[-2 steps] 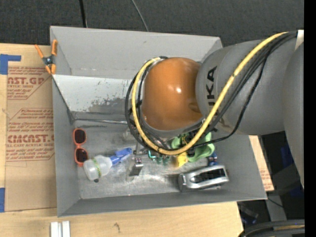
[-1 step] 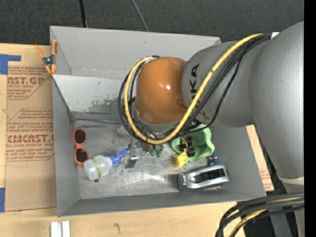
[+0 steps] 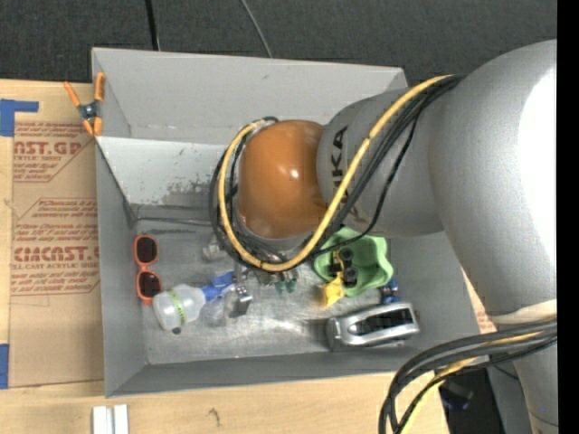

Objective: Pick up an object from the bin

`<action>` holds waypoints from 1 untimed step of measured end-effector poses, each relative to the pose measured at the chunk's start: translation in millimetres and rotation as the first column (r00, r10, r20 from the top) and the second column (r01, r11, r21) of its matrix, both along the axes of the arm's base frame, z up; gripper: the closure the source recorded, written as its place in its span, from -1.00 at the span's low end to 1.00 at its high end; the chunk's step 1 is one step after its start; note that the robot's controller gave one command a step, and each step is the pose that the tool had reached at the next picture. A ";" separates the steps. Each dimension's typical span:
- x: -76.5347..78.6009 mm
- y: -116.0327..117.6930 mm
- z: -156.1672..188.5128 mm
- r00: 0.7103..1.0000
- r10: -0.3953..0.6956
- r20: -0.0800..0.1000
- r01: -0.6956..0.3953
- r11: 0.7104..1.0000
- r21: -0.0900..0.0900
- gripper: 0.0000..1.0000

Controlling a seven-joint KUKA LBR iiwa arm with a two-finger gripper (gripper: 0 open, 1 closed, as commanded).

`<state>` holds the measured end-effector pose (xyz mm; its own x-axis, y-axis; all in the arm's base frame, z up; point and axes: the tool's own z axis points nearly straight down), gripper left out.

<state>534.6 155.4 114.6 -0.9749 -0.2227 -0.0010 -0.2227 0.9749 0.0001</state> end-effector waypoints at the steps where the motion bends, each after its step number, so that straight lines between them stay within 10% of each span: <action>1: 16.9 6.0 -38.9 0.997 0.071 -0.012 -0.071 0.997 -0.003 1.00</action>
Offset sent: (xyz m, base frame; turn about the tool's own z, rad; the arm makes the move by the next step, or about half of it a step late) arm 0.0000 0.0000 0.0000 0.0000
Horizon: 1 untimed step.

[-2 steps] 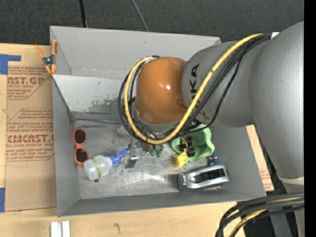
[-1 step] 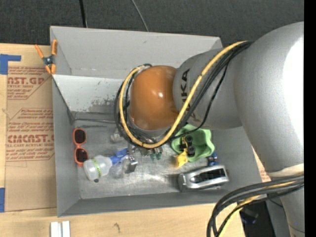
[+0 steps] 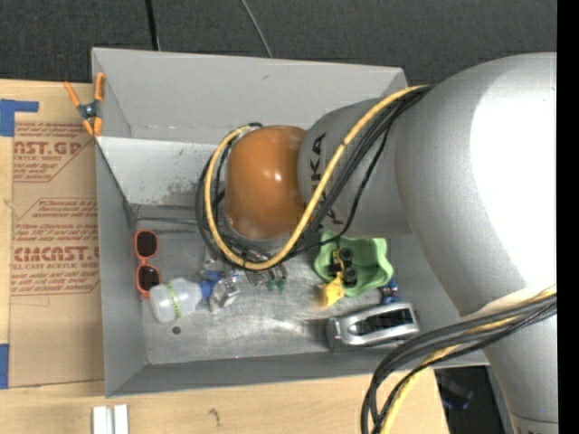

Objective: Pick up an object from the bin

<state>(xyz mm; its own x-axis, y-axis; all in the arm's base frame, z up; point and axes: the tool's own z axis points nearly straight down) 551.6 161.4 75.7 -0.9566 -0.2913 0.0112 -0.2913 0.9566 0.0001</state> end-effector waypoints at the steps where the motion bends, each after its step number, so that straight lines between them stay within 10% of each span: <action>1: 0.1 0.0 0.0 1.000 0.000 0.001 0.000 1.000 0.000 1.00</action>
Offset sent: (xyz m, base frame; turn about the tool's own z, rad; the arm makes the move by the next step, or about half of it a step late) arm 0.0106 -0.0061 0.0748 0.0757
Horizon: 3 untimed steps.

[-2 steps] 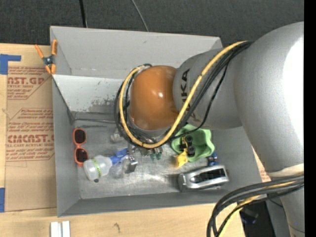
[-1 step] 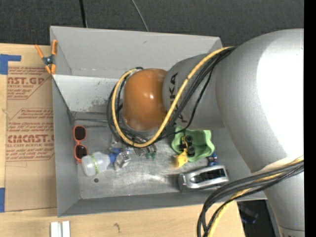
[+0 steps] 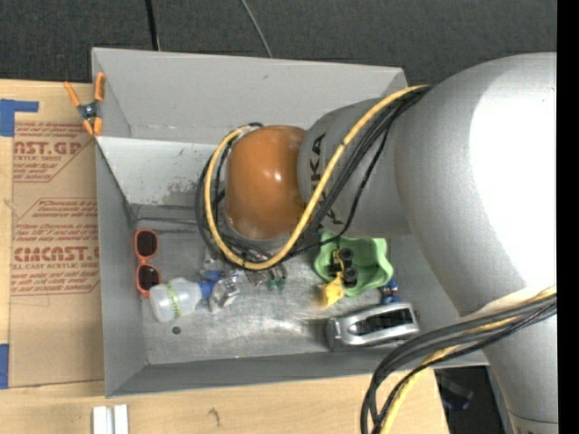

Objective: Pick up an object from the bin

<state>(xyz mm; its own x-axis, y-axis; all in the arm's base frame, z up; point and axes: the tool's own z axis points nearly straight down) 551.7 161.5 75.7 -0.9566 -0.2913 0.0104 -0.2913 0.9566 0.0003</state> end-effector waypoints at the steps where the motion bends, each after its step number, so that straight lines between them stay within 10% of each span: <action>1: 10.4 -4.9 74.3 0.997 -0.075 0.011 0.074 0.997 0.005 1.00; 3: 12.3 -3.5 71.9 0.996 -0.092 0.011 0.092 0.996 0.005 1.00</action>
Offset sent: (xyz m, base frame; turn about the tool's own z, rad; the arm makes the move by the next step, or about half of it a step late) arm 0.0000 0.0000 0.0000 0.0000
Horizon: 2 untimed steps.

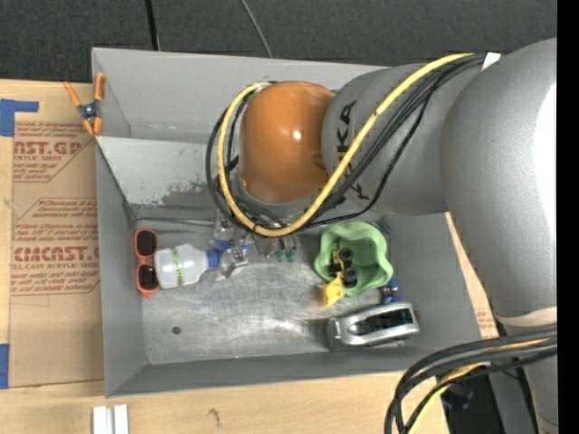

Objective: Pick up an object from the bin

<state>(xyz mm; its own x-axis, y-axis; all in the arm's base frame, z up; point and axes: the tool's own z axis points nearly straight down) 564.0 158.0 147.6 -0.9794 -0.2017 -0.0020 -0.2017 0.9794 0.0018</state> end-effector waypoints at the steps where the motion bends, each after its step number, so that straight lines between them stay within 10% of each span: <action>1: 2.0 4.0 -0.5 1.000 -0.016 -0.003 0.016 1.000 -0.002 1.00; 2: -10.1 8.6 21.0 1.000 0.004 -0.002 -0.004 1.000 -0.002 1.00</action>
Offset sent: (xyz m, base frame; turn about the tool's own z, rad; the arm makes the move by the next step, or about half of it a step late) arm -0.0156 0.0106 0.0294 -0.0109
